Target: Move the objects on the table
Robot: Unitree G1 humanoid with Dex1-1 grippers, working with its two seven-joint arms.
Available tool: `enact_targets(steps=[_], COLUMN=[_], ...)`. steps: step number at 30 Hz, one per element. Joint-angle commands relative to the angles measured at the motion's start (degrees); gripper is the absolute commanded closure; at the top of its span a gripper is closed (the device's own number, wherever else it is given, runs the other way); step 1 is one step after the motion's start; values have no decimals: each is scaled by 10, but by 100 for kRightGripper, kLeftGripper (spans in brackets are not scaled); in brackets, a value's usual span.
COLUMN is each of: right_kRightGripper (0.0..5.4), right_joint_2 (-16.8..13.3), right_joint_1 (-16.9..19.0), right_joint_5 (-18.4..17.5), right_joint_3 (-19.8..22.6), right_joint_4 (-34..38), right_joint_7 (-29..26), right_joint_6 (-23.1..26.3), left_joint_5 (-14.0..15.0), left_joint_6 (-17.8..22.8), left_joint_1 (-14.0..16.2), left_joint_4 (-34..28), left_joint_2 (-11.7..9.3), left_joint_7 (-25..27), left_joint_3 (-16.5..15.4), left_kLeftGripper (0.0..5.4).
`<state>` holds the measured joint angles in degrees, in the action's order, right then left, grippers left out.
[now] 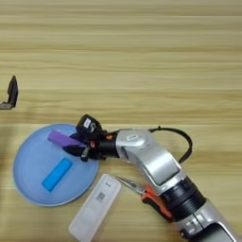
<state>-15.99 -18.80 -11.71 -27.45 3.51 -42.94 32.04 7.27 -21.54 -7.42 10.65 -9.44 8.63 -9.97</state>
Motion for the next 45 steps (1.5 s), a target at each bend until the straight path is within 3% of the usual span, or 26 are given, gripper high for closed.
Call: enact_targets(steps=[1,7,19,26,34,39,45], right_kRightGripper=[399,399,226,157,64,11,2], right_joint_2=[18,39,47,42,19,-4,-42], right_joint_1=[-11,-10,-8,-10,-10,13,43], right_joint_5=[23,40,35,34,37,38,62], right_joint_3=[-4,-2,8,11,23,30,26], right_joint_4=[-53,-90,-36,-7,32,56,69], right_joint_7=[10,18,11,7,9,11,16], right_joint_6=[-25,-53,-42,-34,-31,-31,-54], left_joint_5=[6,7,9,8,7,7,7], left_joint_6=[6,11,8,8,8,6,6], left_joint_1=[-3,-2,-5,-7,-8,-8,-7], left_joint_4=[-7,-13,-6,-3,-5,-3,-3], left_joint_2=[-1,0,1,3,5,6,6], left_joint_7=[3,4,5,5,3,3,4], left_joint_3=[-1,0,-1,1,2,2,2], left_kLeftGripper=[0,0,0,0,0,0,0])
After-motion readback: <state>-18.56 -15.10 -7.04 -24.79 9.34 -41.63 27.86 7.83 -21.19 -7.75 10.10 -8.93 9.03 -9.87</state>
